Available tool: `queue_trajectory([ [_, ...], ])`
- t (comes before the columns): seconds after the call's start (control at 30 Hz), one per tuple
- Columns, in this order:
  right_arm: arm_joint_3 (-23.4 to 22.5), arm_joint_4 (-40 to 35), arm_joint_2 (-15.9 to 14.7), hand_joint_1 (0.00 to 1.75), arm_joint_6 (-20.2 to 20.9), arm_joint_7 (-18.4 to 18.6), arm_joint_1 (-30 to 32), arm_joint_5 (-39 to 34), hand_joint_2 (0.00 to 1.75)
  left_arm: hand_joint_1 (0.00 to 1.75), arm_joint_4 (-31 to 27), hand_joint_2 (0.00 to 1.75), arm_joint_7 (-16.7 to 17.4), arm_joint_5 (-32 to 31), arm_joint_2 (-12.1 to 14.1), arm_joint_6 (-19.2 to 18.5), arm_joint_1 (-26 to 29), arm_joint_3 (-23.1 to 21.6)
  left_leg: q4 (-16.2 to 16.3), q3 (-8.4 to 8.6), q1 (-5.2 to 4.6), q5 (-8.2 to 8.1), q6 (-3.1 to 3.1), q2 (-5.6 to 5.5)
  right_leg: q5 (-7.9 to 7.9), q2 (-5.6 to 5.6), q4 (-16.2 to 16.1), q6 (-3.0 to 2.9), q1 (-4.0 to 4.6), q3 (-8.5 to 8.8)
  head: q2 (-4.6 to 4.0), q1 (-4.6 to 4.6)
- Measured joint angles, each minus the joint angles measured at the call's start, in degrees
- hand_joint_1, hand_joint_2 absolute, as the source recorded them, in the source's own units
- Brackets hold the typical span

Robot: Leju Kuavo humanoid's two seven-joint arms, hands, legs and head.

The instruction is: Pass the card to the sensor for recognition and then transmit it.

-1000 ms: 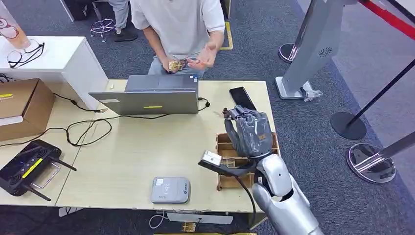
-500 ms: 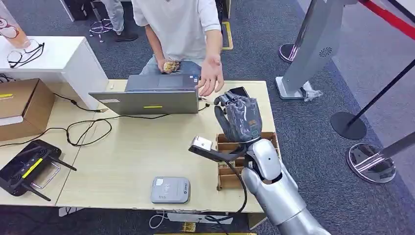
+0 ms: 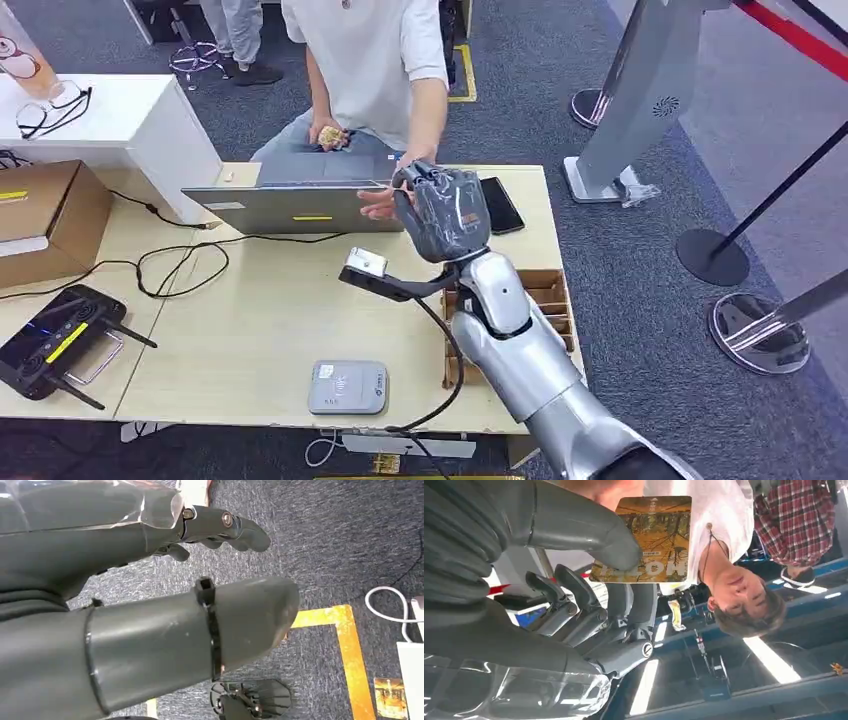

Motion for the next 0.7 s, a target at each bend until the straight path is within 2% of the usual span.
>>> queue_trajectory([
  [0.03,0.02,1.15,0.37,1.75,0.02,0.16,-0.64,0.07,1.75,0.00,0.00,0.00,0.00,0.02,0.00,0.00,-0.03,0.00,0.00,0.00,0.00,0.00,0.00,0.00,0.00,0.00,0.00,0.00,0.00,-0.01,0.00,0.00],
  [0.07,0.02,2.28,0.59,1.64,0.02,0.26,-1.12,0.13,1.75,0.00,0.00,0.00,-0.02,0.02,0.00,0.00,-0.06,0.00,0.00,0.00,0.00,0.00,0.00,0.00,0.00,-0.02,0.00,0.00,0.00,-0.01,0.00,0.00],
  [0.1,0.02,3.05,0.83,0.16,0.04,0.35,-1.50,0.24,1.75,0.00,0.00,0.00,0.00,0.02,0.00,0.02,-0.05,0.00,0.00,-0.01,0.00,0.01,0.00,-0.01,0.00,-0.02,0.00,0.00,0.00,0.00,0.00,0.02],
  [0.13,0.04,3.95,1.11,0.02,0.04,0.51,-1.93,0.44,1.75,0.00,0.00,0.00,-0.02,0.04,0.00,0.04,-0.03,0.00,0.00,-0.01,0.00,0.01,-0.01,-0.01,0.00,-0.02,0.00,-0.01,0.00,-0.01,0.00,0.00],
  [0.47,0.20,9.45,2.36,0.00,0.00,2.23,-3.77,1.93,1.75,0.00,0.00,0.00,-0.02,0.22,0.00,0.20,0.06,0.00,0.00,-0.02,0.00,0.02,-0.02,-0.01,0.01,-0.02,0.01,-0.01,0.00,-0.01,0.00,0.00],
  [0.5,0.20,9.67,2.38,0.00,-0.02,2.23,-3.87,1.95,0.00,0.00,0.00,0.00,-0.02,0.24,0.00,0.22,0.06,0.00,0.00,-0.02,0.00,0.02,-0.02,-0.01,0.01,-0.02,0.01,-0.01,0.00,-0.01,0.00,0.02],
  [0.7,0.22,10.65,2.80,0.00,-0.18,2.12,-4.42,1.82,0.00,0.00,0.00,0.00,-0.02,0.44,0.02,0.35,0.07,0.02,0.00,-0.01,0.00,0.02,-0.03,-0.01,0.01,-0.02,0.01,-0.01,0.00,-0.01,0.00,0.00],
])
